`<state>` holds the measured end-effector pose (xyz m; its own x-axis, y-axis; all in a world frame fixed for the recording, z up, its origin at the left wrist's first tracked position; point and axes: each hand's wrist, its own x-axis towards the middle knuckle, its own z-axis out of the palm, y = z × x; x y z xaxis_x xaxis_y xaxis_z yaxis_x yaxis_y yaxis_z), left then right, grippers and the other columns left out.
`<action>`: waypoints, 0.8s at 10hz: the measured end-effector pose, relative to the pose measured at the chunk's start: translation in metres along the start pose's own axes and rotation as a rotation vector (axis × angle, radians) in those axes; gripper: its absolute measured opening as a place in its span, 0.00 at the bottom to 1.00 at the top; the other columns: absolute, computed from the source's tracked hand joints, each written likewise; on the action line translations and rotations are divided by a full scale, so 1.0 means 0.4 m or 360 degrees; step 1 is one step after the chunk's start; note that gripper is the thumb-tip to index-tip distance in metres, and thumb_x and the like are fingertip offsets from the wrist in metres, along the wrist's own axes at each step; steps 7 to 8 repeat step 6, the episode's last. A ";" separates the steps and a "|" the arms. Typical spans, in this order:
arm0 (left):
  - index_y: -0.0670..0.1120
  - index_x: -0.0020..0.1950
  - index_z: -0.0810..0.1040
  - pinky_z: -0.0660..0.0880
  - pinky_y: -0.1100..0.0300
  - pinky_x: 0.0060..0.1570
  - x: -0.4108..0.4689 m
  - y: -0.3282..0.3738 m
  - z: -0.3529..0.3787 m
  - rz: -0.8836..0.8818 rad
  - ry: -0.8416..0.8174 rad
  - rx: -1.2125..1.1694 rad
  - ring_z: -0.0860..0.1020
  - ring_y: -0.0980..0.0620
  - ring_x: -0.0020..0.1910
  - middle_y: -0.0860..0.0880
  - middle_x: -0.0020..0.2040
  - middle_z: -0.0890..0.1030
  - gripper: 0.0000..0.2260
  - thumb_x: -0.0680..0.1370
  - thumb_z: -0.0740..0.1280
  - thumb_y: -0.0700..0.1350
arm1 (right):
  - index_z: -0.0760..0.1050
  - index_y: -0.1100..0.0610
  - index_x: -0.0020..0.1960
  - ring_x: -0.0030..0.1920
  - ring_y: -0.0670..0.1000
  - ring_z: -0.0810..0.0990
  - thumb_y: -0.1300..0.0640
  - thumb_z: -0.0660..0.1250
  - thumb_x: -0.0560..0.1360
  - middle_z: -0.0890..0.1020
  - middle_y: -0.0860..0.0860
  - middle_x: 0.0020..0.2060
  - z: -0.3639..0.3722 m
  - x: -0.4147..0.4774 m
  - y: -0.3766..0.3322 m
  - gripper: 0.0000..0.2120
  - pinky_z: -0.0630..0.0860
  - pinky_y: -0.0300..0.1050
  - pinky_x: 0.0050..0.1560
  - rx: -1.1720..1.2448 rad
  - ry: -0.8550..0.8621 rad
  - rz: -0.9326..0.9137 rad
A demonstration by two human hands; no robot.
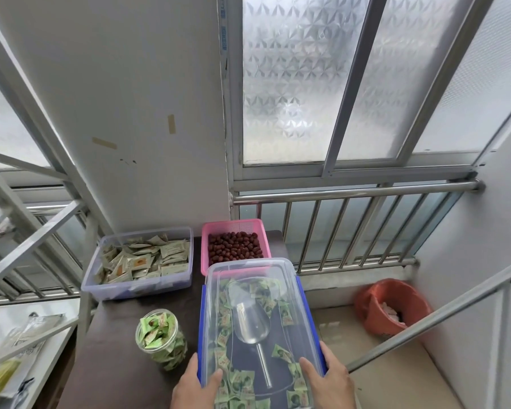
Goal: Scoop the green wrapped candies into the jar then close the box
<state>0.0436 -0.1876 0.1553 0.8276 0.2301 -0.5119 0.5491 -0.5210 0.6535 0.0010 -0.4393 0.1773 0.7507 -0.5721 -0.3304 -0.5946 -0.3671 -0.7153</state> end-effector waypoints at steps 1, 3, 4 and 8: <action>0.50 0.78 0.62 0.70 0.60 0.59 -0.006 0.000 0.004 0.0035 0.0014 0.0071 0.76 0.47 0.64 0.48 0.68 0.77 0.36 0.74 0.69 0.59 | 0.73 0.52 0.73 0.60 0.54 0.81 0.47 0.75 0.72 0.84 0.52 0.62 -0.005 -0.011 -0.014 0.31 0.75 0.46 0.62 -0.0054 -0.0004 -0.0021; 0.49 0.78 0.62 0.69 0.54 0.66 -0.030 0.017 0.011 -0.0013 0.0071 0.0023 0.74 0.45 0.67 0.48 0.71 0.75 0.34 0.75 0.70 0.56 | 0.69 0.53 0.75 0.61 0.55 0.80 0.47 0.71 0.75 0.83 0.53 0.62 -0.015 -0.020 -0.017 0.31 0.75 0.48 0.64 -0.0102 -0.0058 -0.0063; 0.50 0.78 0.63 0.69 0.53 0.66 -0.042 -0.002 0.015 -0.0007 0.0069 -0.0114 0.74 0.46 0.68 0.49 0.72 0.74 0.35 0.75 0.70 0.58 | 0.63 0.54 0.78 0.65 0.56 0.76 0.47 0.67 0.78 0.79 0.53 0.67 -0.013 -0.013 0.001 0.31 0.72 0.49 0.66 -0.0099 -0.0185 -0.0120; 0.65 0.46 0.82 0.81 0.54 0.53 -0.153 -0.193 0.034 0.0051 0.0430 -0.0495 0.85 0.58 0.41 0.49 0.46 0.88 0.10 0.73 0.73 0.47 | 0.71 0.59 0.72 0.67 0.56 0.77 0.55 0.72 0.75 0.76 0.57 0.70 -0.041 -0.050 0.132 0.27 0.69 0.53 0.71 0.0339 -0.0123 0.0115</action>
